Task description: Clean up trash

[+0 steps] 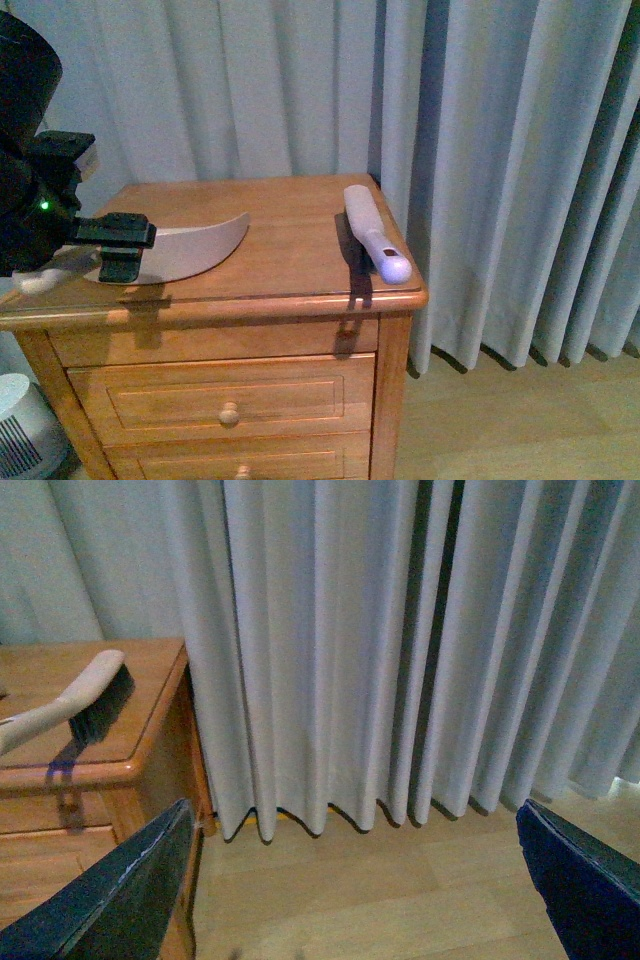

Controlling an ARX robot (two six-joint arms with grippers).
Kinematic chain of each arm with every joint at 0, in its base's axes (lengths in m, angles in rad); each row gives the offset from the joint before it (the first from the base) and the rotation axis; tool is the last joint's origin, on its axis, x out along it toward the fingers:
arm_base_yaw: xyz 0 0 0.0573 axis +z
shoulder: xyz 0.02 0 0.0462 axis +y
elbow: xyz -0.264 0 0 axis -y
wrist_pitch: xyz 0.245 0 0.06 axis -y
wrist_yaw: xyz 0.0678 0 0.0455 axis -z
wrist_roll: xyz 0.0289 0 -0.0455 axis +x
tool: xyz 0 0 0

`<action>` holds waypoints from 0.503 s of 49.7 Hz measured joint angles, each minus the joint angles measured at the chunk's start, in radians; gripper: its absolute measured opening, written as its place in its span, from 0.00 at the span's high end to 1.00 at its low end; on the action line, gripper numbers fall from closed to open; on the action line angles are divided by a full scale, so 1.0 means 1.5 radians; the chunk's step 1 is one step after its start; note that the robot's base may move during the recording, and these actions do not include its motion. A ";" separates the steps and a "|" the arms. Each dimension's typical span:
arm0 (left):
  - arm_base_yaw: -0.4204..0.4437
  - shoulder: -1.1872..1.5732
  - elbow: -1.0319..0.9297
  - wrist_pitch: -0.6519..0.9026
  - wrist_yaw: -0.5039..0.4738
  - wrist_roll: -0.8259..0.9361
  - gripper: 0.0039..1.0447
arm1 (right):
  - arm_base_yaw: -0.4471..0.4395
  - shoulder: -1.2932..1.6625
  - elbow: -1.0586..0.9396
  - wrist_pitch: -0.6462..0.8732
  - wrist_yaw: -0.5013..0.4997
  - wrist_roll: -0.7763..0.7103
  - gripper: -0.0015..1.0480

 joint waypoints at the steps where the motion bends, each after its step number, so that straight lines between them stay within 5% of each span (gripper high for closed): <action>1: 0.000 0.000 0.000 0.000 0.001 0.000 0.39 | 0.000 0.000 0.000 0.000 0.000 0.000 0.07; 9: 0.000 0.000 -0.001 0.013 0.011 0.002 0.72 | 0.000 0.000 0.000 0.000 0.000 0.000 0.07; 25: -0.003 -0.237 -0.201 0.299 -0.065 0.055 0.74 | 0.000 0.000 0.000 0.000 0.000 0.000 0.07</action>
